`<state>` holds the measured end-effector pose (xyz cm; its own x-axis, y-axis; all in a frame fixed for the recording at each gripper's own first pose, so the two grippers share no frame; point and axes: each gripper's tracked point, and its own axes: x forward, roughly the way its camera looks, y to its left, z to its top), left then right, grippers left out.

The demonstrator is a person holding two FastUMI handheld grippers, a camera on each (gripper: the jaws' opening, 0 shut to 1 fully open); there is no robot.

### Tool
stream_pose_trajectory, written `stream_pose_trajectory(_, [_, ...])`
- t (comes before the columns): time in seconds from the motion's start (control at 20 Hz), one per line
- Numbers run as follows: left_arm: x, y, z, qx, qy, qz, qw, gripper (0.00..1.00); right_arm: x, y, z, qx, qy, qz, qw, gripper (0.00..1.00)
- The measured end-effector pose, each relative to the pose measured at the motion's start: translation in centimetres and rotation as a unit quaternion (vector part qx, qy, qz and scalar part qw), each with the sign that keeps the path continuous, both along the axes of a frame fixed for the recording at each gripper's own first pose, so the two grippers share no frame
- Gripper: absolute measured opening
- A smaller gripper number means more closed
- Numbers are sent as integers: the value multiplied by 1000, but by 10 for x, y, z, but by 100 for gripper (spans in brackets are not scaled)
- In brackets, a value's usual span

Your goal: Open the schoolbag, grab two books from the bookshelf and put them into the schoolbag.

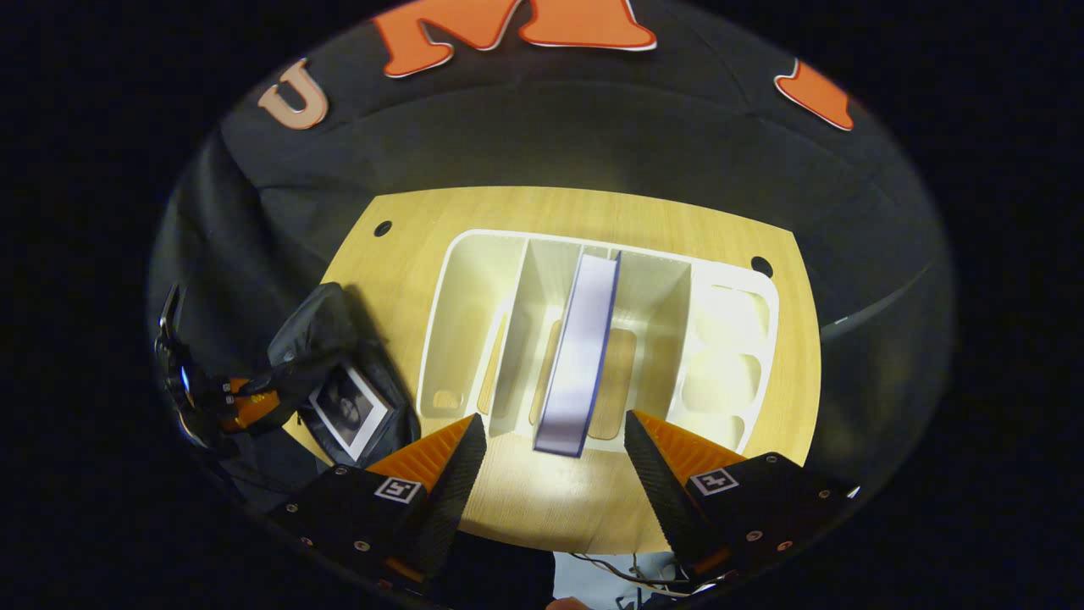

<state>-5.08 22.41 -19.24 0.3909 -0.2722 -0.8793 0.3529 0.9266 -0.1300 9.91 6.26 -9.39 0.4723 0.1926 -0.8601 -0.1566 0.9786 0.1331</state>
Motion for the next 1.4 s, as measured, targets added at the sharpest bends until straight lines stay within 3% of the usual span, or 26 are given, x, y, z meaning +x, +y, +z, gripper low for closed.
stream_pose_trajectory(0.55, [0, 1, -3, -2, 13, 10, 1000, 7, 48, 4, -42, -1, 71, -23, 997, 96])
stream_pose_trajectory(0.65, [1, 1, -3, -3, 14, 12, 1000, 6, 52, 6, -48, -4, 79, -28, 996, 82])
stream_pose_trajectory(0.75, [0, 2, -4, -3, 15, 14, 1000, 7, 55, 8, -52, -5, 84, -36, 996, 57])
stream_pose_trajectory(0.85, [0, 2, -4, -3, 16, 16, 1000, 7, 56, 10, -54, -3, 89, -46, 995, 53])
stream_pose_trajectory(0.9, [-1, 2, -4, -3, 16, 18, 1000, 7, 53, 12, -51, -1, 92, -48, 995, 41])
stream_pose_trajectory(1.4, [-11, 0, -5, 11, 14, 34, 999, 6, -6, 8, -34, 9, 75, -30, 997, 35])
